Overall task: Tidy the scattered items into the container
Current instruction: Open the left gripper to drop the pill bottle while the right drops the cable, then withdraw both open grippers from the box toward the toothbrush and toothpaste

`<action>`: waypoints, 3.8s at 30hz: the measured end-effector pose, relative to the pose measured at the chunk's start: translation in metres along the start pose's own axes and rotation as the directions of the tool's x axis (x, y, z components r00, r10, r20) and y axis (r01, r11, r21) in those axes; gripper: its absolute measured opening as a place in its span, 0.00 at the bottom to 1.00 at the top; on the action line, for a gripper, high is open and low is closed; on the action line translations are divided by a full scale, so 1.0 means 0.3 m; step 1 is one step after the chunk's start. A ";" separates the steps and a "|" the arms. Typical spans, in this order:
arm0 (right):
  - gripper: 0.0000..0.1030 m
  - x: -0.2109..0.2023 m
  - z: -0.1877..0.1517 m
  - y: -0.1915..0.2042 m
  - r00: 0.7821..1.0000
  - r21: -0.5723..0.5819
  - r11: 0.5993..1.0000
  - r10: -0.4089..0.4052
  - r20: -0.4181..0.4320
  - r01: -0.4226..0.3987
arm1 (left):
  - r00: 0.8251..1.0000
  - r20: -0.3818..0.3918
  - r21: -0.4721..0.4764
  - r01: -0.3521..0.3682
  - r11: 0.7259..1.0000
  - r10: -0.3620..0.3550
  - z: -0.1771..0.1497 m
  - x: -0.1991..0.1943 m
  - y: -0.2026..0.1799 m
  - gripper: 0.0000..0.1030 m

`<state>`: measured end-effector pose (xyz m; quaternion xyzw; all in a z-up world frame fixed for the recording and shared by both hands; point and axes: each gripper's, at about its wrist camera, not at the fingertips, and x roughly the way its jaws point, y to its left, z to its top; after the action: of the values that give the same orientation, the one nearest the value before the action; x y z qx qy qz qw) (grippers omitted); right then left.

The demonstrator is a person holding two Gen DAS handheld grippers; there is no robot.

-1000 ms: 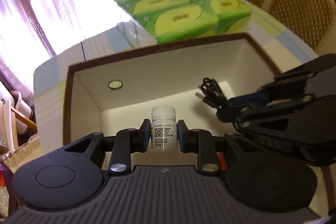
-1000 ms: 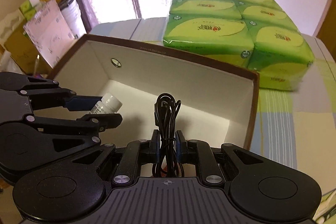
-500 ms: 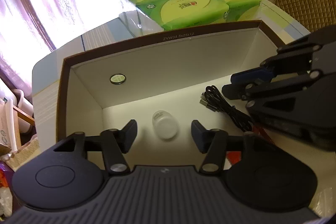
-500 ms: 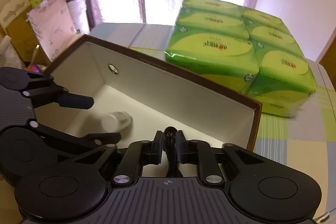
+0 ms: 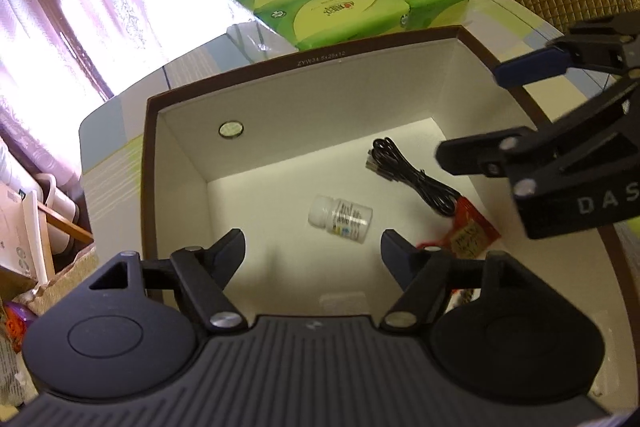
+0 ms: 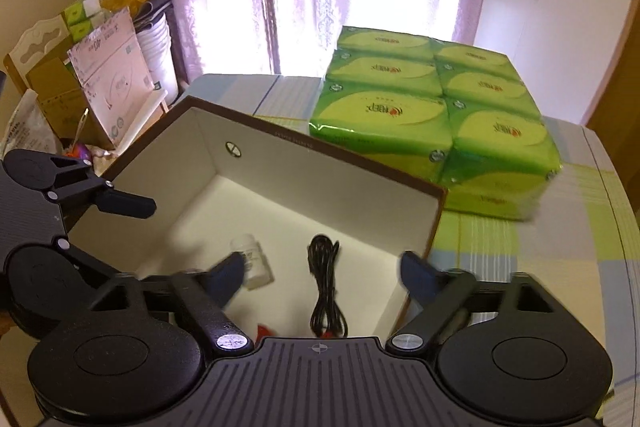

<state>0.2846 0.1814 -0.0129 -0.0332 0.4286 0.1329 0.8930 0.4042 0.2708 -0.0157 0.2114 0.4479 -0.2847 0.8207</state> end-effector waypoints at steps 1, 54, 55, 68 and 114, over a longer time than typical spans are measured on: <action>0.96 -0.014 -0.006 0.002 1.000 0.006 1.000 -0.002 0.003 0.001 | 1.000 0.000 -0.004 -0.001 1.000 0.001 -0.005 -0.012 -0.002 0.73; 0.97 -0.483 -0.364 0.161 0.996 -0.051 0.997 0.068 0.052 -0.065 | 0.983 0.115 -0.113 -0.127 0.986 0.139 -0.271 -0.540 -0.236 0.97; 0.97 -0.487 -0.369 0.163 0.996 -0.056 0.996 0.070 0.053 -0.067 | 0.983 0.115 -0.115 -0.127 0.985 0.140 -0.278 -0.546 -0.241 0.97; 0.97 -0.490 -0.434 0.186 0.996 -0.104 0.991 0.088 0.016 -0.086 | 0.985 0.079 -0.172 -0.141 0.975 0.156 -0.388 -0.576 -0.274 0.97; 0.97 -0.571 -0.585 -0.131 0.981 -0.098 0.976 0.190 -0.031 -0.193 | 0.985 -0.064 -0.378 -0.173 0.909 0.160 -0.473 -0.527 -0.631 0.97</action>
<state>0.0600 0.0774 0.0071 -0.0381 0.4322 0.2393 0.8686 0.1238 0.2585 0.0298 0.0891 0.4879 -0.1175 0.8603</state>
